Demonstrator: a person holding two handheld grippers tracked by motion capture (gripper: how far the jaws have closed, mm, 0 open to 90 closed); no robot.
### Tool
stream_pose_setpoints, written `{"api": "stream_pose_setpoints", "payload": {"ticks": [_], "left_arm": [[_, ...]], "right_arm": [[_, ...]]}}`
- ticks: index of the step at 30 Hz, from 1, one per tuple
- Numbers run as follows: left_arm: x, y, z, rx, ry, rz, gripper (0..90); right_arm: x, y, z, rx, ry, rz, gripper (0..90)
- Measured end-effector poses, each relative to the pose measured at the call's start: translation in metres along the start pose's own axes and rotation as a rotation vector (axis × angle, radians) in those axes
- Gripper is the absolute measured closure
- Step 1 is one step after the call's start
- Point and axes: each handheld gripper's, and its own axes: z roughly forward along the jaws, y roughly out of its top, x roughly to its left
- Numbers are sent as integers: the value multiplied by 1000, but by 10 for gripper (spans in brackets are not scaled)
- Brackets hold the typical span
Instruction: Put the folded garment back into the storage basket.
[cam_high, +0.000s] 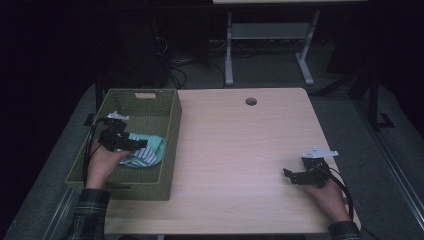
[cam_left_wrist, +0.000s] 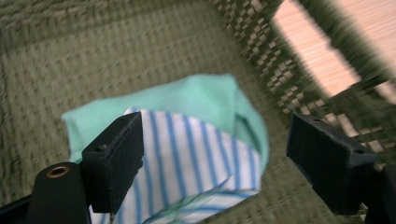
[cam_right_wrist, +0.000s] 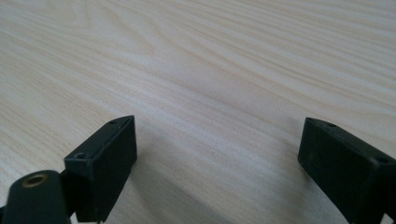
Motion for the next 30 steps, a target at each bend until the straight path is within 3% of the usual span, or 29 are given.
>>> {"api": "stream_pose_setpoints", "payload": {"ticks": [14,21,30], "left_arm": [[-58,31,-1,-72,-97,90,189],[-95,42,9,-97,-157,132,189],[-131,52,26,-90,-216,188,194]], "right_arm": [[0,0,0,-2,-1,-4,111],[0,0,0,-2,-1,-3,112],[0,0,0,0,0,0,111]]}}
